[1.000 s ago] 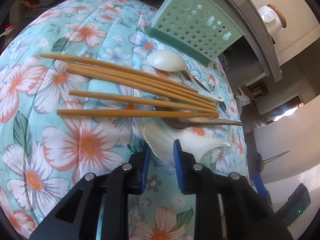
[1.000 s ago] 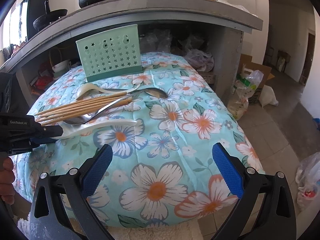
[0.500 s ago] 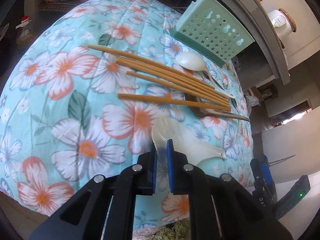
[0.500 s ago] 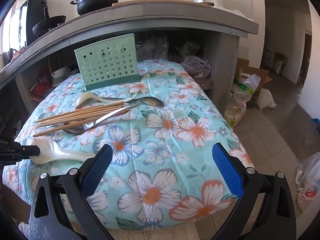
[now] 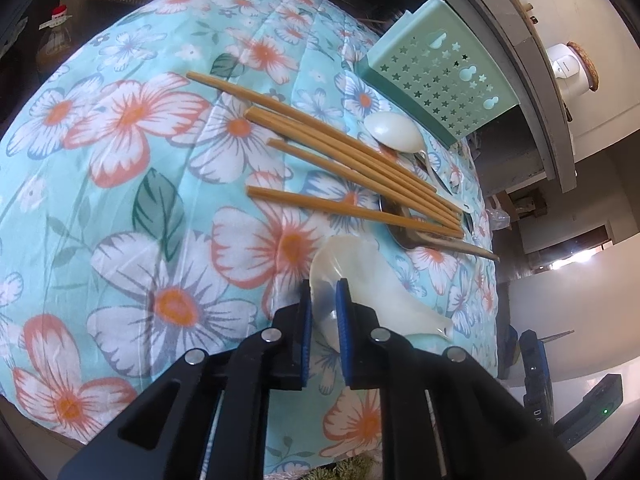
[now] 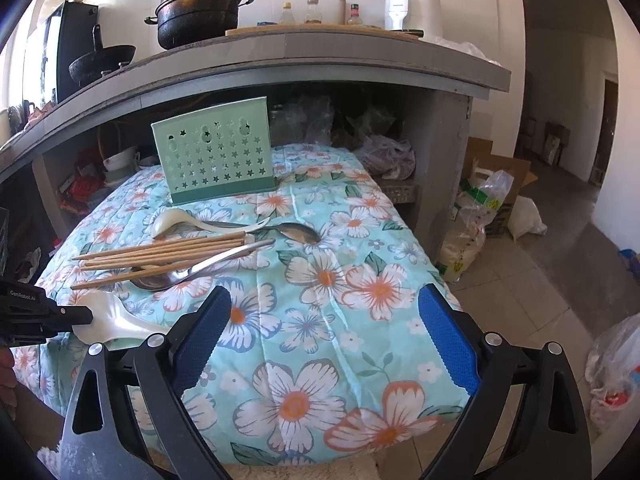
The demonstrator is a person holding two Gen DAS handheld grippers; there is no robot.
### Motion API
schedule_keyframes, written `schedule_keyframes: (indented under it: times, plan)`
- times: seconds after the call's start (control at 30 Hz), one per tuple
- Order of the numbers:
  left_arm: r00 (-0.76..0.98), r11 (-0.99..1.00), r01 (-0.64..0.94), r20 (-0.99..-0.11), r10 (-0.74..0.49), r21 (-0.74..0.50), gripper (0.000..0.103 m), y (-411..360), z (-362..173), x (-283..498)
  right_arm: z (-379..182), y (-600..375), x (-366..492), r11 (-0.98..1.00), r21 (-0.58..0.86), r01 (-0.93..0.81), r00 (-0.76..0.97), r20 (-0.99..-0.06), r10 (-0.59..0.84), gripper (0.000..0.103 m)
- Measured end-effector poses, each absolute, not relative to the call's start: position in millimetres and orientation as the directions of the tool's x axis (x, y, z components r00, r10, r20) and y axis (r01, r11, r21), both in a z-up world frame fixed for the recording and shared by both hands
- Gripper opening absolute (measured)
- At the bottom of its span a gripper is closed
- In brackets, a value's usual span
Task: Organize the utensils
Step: 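Reach the left gripper to the large white ceramic ladle and grasp it, then lift the white ladle with the left gripper while the right gripper grasps a metal spoon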
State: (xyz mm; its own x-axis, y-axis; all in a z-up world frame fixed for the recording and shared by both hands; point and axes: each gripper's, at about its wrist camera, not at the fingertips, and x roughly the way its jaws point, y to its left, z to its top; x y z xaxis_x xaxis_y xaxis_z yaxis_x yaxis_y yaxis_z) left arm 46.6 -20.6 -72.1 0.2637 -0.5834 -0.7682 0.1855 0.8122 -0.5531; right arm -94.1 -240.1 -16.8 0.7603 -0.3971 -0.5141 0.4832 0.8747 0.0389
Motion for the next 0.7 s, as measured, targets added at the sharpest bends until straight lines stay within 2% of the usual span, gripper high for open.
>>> schedule_keyframes:
  times: [0.23, 0.53, 0.7]
  plan:
    - [0.389, 0.810, 0.200, -0.714, -0.582, -0.551, 0.005, 0, -55, 54, -7, -235, -83, 0.905, 0.008, 0.426, 0.787, -0.497, -0.366, 0.069]
    - [0.465, 0.791, 0.168, -0.660, -0.590, -0.589, 0.003, 29, -53, 83, -7, -205, -60, 0.946, -0.025, 0.324, 0.803, -0.521, -0.289, 0.055]
    - [0.468, 0.765, 0.171, -0.632, -0.618, -0.621, 0.002, 41, -50, 89, -7, -184, -45, 0.977, -0.063, 0.202, 0.822, -0.532, -0.204, 0.050]
